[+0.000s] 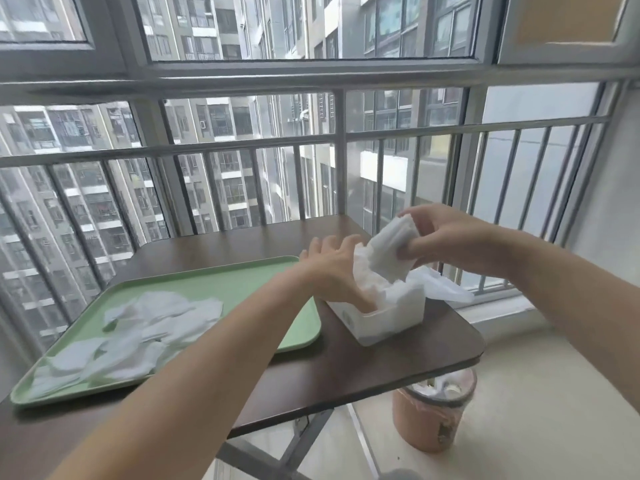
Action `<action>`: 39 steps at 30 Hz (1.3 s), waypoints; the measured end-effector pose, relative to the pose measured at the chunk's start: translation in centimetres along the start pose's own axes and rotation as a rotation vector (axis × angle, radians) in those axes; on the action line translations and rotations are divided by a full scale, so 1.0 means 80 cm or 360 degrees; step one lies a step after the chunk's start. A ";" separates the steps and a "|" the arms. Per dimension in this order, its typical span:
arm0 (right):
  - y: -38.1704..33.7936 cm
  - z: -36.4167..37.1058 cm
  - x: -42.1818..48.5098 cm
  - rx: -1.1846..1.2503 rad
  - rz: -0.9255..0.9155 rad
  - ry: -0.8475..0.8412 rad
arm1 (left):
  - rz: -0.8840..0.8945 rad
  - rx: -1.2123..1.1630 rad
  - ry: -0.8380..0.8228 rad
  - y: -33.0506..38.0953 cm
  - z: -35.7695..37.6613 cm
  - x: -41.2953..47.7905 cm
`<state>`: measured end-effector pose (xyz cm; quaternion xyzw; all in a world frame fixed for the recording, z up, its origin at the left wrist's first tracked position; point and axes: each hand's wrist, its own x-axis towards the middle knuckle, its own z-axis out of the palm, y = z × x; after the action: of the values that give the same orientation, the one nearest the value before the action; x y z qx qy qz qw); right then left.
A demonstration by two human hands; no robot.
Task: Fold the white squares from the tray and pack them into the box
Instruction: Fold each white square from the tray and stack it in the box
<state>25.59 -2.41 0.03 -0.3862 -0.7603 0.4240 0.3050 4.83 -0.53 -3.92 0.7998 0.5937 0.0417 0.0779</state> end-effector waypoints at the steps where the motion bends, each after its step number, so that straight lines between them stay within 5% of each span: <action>1: 0.000 0.005 0.001 -0.0019 -0.0035 -0.0025 | -0.0040 -0.0002 -0.0034 0.000 -0.001 0.001; 9: 0.011 0.027 0.020 -0.0306 0.0053 -0.0167 | -0.0032 0.0069 -0.0091 -0.007 -0.003 0.020; 23: -0.001 0.055 0.038 -0.1561 0.0176 -0.0288 | 0.0026 0.0038 0.0119 -0.015 -0.005 0.016; 33: -0.006 0.071 0.041 -0.1678 0.0076 -0.0278 | 0.0012 -0.0114 0.0114 -0.019 0.002 0.013; 39: -0.029 0.067 0.042 -0.1448 0.0151 -0.0322 | 0.0107 -0.0736 0.0065 -0.050 0.007 0.006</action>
<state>18.87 -2.53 0.07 -0.4717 -0.8764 0.0967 0.0093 1.29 1.01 -5.20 0.7791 0.5428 0.1953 0.2455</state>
